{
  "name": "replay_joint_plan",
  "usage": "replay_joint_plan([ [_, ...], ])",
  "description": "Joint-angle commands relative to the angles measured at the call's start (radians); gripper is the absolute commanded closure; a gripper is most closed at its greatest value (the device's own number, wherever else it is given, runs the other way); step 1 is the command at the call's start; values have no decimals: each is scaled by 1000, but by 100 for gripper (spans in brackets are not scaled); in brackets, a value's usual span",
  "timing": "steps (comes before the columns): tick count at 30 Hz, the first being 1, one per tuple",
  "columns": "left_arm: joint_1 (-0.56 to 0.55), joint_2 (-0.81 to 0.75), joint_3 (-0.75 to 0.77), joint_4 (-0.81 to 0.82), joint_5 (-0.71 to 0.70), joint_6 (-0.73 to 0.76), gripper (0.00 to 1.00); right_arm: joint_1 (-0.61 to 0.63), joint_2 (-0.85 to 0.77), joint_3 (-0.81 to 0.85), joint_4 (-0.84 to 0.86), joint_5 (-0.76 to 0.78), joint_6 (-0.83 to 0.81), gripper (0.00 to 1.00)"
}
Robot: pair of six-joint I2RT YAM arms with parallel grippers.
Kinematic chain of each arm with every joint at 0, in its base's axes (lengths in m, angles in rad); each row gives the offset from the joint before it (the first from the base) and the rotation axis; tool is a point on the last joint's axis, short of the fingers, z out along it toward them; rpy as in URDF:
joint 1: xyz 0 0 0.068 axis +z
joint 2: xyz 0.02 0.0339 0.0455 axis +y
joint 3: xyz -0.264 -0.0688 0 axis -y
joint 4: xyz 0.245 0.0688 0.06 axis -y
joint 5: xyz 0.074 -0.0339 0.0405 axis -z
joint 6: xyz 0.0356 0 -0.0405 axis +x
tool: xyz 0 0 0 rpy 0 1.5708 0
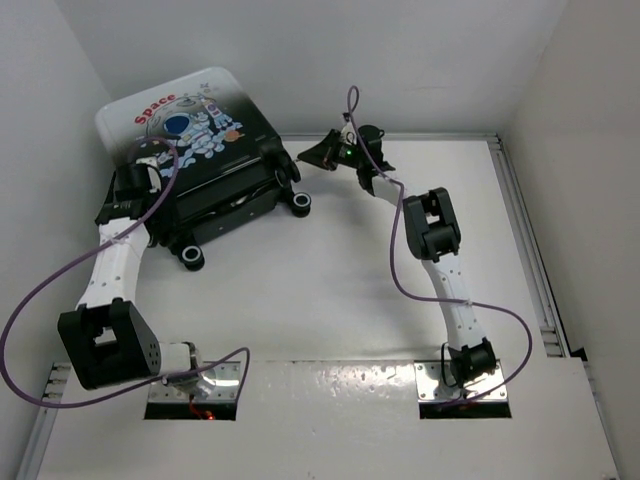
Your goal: Pack the luggage
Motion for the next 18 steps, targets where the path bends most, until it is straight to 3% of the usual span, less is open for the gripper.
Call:
replay_joint_plan([
  [1,-39,54,-84,101,-78,129,100,-132,65,121,-33,314,-20,100],
  [13,-184,109,-55,124,-82,150,100,-68,141,237,6,448,6,100],
  [18,-184,118,-55,124,-93,141,100,-41,124,177,45,434,17,100],
])
